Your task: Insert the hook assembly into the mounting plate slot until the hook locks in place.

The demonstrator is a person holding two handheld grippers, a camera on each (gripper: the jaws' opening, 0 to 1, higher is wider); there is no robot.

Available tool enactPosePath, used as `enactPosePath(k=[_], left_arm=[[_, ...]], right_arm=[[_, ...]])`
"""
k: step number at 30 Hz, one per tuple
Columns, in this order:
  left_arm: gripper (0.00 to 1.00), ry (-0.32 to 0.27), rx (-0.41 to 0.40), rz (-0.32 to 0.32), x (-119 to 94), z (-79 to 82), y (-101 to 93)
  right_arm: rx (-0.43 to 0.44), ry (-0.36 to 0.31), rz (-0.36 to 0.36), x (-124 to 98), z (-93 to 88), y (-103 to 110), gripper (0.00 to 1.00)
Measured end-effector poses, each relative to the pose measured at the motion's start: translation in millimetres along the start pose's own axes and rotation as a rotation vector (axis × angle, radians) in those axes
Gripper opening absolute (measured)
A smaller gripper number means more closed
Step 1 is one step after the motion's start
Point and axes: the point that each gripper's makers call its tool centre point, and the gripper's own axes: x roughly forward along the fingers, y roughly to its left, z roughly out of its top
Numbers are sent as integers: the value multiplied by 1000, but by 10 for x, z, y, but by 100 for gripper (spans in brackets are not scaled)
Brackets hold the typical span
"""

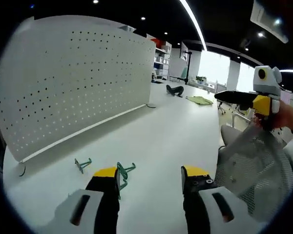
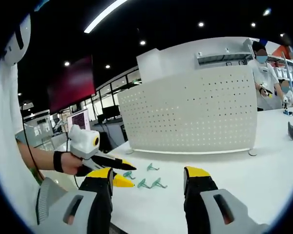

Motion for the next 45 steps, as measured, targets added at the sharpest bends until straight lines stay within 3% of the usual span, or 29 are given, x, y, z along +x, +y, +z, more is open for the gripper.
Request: enactPosePath(k=[10,21,31,45], left_arm=[[42,36,-50,17,137,-71,126],[37,81,-70,41,330,-130,221],[33,158,-93,74,440,-294,322],[27,196,-131,95,600,-377,381]], right_arm=[[-2,5,-5,-12,5,21,59],[15,13,-17,-3,-68,13,58],[12,20,-16,16,-56,-10,57],[19,36,1,52,-105,26,57]])
